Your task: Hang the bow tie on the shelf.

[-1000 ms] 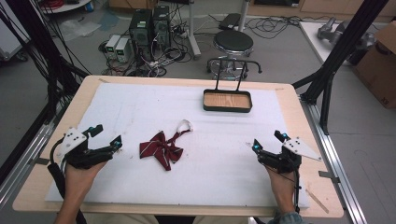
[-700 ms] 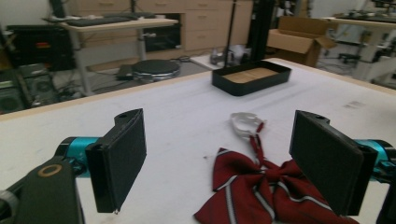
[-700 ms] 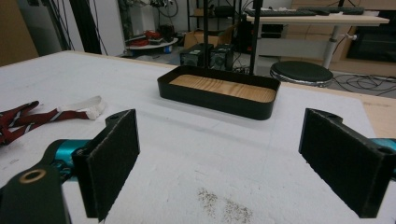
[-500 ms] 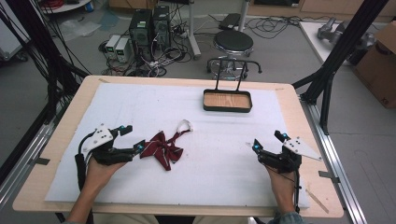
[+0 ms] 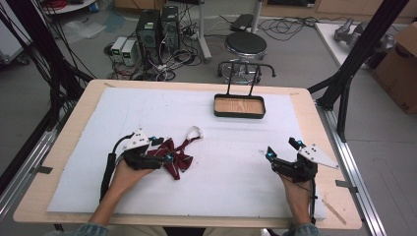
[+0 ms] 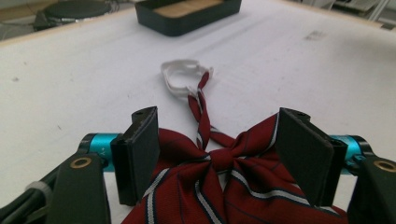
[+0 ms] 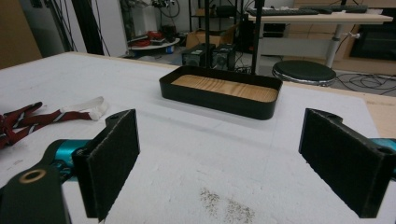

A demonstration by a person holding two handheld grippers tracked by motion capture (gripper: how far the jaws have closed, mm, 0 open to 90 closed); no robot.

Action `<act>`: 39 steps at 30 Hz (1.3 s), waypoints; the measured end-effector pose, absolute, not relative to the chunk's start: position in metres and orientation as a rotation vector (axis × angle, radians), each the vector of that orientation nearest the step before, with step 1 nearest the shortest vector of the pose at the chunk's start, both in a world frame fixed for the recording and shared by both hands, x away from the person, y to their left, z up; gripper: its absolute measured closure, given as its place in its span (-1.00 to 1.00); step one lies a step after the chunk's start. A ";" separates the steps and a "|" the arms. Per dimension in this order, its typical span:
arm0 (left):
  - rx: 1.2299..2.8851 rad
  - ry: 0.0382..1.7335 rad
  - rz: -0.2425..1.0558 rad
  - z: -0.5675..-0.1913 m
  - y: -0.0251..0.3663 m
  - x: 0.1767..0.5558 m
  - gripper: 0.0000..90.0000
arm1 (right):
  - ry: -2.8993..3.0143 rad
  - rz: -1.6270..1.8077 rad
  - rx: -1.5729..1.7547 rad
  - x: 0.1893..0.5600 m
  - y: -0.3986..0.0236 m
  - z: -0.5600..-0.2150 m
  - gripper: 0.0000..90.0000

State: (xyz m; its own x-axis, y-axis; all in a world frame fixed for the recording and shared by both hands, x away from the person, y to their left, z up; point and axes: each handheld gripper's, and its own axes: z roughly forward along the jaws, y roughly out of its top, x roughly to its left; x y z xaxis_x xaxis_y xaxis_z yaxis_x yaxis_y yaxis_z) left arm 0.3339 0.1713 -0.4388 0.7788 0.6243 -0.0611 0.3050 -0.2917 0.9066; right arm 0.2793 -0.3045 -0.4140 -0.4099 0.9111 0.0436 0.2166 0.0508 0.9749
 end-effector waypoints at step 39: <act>2.061 0.507 0.482 -0.407 0.141 0.329 0.49 | 1.688 1.415 1.144 0.279 -0.308 -0.412 -0.75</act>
State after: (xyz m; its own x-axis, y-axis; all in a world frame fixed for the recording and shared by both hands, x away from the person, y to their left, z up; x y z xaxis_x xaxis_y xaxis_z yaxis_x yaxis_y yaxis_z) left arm 0.3293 0.1408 -0.4068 0.8380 0.5282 0.1372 0.1643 -0.4840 0.8595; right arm 0.2786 -0.3085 -0.4115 -0.4101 0.9104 0.0538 0.2118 0.0377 0.9766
